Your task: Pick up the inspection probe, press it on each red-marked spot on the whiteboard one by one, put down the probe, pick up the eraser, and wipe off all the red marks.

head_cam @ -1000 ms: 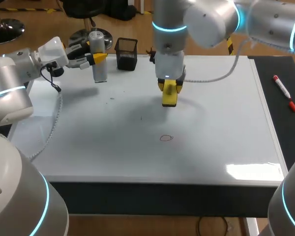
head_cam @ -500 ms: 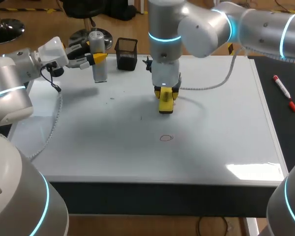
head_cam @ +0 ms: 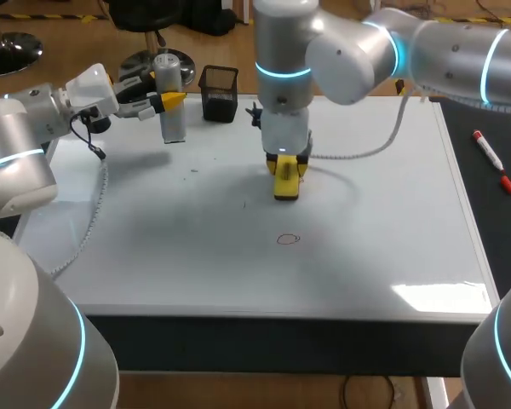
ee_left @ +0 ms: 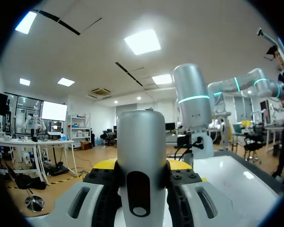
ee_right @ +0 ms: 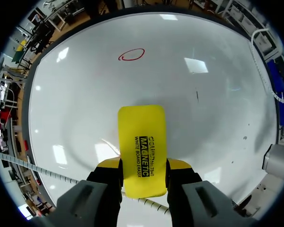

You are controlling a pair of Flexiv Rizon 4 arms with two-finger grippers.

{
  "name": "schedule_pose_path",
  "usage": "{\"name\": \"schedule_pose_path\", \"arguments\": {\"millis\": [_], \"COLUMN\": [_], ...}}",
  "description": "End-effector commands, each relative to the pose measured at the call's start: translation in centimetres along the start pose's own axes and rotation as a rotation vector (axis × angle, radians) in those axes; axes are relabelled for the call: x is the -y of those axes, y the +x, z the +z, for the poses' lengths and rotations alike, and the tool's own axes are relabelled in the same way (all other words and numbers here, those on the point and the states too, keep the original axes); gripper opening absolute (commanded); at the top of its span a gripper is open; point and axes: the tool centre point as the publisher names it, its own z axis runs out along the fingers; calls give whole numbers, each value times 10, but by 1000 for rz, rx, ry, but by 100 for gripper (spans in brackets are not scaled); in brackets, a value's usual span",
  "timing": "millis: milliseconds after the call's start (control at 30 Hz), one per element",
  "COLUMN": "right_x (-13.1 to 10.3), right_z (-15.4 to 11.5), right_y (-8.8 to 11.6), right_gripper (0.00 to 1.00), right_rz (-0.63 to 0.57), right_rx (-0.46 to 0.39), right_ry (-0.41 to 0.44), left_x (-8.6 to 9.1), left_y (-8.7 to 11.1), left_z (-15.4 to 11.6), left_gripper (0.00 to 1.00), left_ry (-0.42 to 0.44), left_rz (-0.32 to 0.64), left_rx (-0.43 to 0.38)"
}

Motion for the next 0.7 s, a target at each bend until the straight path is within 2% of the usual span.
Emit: {"name": "schedule_pose_path", "arguments": {"millis": [33,300,700], "right_x": [2,2,-4], "right_z": [6,15,23], "right_y": [3,11,40], "right_gripper": [0,0,0], "right_rz": [0,15,64], "right_rx": [3,-1,-33], "right_ry": [-8,-31,-60], "left_x": [1,1,1], "left_y": [1,1,1], "left_z": [0,0,0], "left_gripper": [0,0,0], "left_ry": [1,1,1], "left_rz": [2,2,2], "left_rx": [3,3,3]}}
